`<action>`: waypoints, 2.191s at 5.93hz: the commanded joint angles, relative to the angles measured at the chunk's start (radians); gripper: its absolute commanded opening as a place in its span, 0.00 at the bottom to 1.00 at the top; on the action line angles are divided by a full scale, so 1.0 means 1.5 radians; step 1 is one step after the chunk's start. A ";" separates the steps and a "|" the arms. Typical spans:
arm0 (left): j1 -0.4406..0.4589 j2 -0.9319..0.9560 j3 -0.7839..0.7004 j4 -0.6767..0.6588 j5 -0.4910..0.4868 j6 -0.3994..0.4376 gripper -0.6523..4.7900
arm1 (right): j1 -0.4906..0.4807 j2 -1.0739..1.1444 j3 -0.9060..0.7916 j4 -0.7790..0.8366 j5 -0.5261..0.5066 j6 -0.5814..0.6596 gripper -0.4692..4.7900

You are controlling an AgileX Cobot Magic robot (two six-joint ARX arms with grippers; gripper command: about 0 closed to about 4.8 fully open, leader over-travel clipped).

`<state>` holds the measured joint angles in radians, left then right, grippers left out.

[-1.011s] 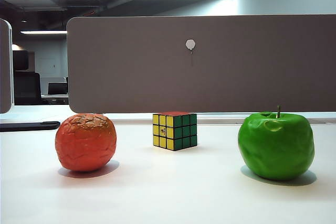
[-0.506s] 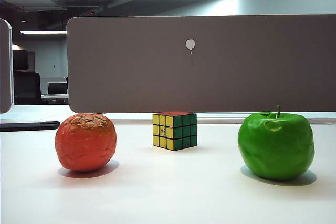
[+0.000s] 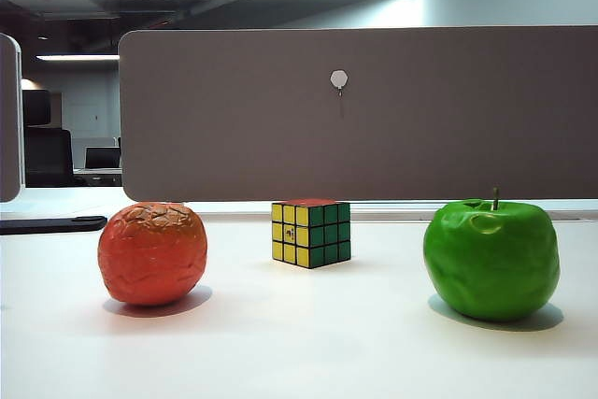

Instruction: Move all the fruits on the tabletop near the face of the Rubik's cube that has the color most similar to each fruit.

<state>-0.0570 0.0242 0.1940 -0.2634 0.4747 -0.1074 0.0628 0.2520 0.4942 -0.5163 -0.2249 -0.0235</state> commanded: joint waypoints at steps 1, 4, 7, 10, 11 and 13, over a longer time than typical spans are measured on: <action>-0.056 0.035 0.005 0.007 -0.041 0.022 0.11 | 0.001 0.109 0.036 -0.003 -0.034 -0.003 0.09; -0.194 0.226 0.005 0.123 -0.135 0.090 0.11 | 0.185 0.297 0.038 -0.008 0.053 -0.002 0.09; -0.194 0.266 0.005 0.222 -0.140 0.089 0.11 | 0.217 0.382 0.038 -0.014 0.102 -0.002 0.09; -0.194 0.268 0.005 0.291 -0.143 0.089 0.11 | 0.217 0.461 0.038 -0.023 0.056 0.019 0.09; -0.194 0.268 0.005 0.292 -0.143 0.089 0.11 | 0.217 0.461 0.038 -0.046 0.024 0.019 0.09; -0.194 0.268 0.005 0.291 -0.152 0.089 0.11 | 0.267 0.520 0.037 -0.005 -0.083 0.018 0.09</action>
<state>-0.3489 0.4267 0.1951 0.1608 0.2493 0.0257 0.4576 1.0153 0.5468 -0.5571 -0.3450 0.0032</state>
